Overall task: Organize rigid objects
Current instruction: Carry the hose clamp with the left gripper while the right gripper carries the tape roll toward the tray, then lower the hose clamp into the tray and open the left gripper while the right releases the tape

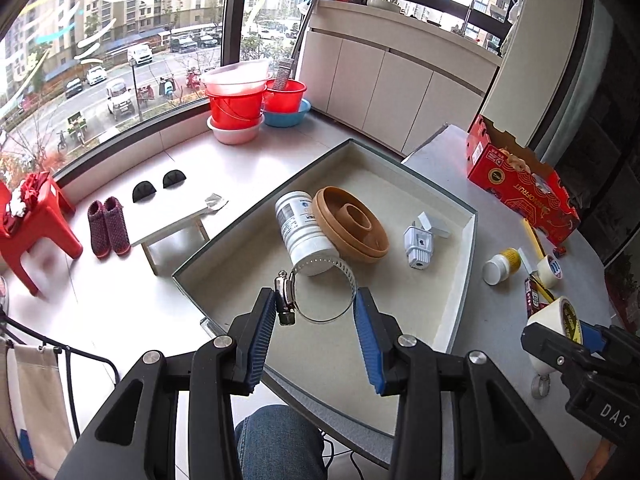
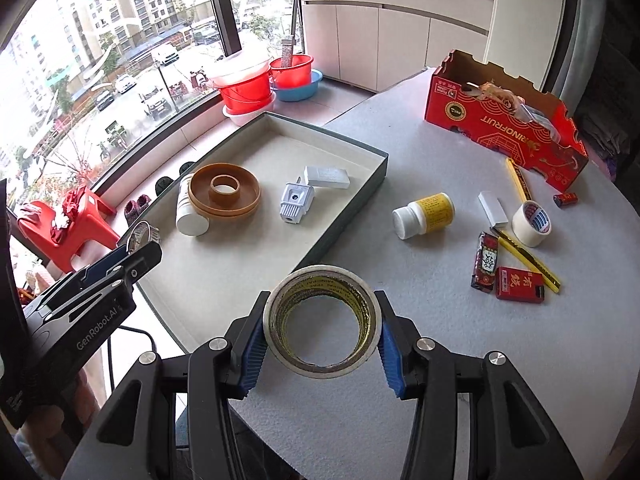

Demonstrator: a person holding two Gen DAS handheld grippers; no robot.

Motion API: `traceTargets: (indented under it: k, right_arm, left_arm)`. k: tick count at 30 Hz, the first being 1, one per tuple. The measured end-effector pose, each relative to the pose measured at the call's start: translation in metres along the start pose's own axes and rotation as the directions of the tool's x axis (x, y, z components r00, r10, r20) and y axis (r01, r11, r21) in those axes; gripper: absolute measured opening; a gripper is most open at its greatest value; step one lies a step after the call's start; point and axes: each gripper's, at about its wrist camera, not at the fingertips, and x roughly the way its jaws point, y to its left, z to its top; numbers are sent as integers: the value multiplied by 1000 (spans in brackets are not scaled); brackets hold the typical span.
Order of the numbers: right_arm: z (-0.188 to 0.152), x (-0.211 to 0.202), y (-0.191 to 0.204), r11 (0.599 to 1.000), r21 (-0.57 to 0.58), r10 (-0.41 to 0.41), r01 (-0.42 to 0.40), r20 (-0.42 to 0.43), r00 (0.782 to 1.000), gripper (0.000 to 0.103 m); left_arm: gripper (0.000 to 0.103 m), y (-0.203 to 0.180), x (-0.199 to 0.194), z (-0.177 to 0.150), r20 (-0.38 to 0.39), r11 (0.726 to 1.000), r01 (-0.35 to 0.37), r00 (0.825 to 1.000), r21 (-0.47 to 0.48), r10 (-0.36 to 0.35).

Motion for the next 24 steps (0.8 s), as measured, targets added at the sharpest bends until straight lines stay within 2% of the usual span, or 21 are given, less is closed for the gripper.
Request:
traceTargets:
  k: [10,24]
  right_arm:
    - [26,26,11,998,-10,54,-54,-20,998,50]
    - [67,55,-14,994,56,91,-89,-28,995,50]
  left_arm:
    - [43,-3,16,11,-21,999,-36,999,21,37]
    - [43,-32,45,36,-46,995,-37,998,88,41]
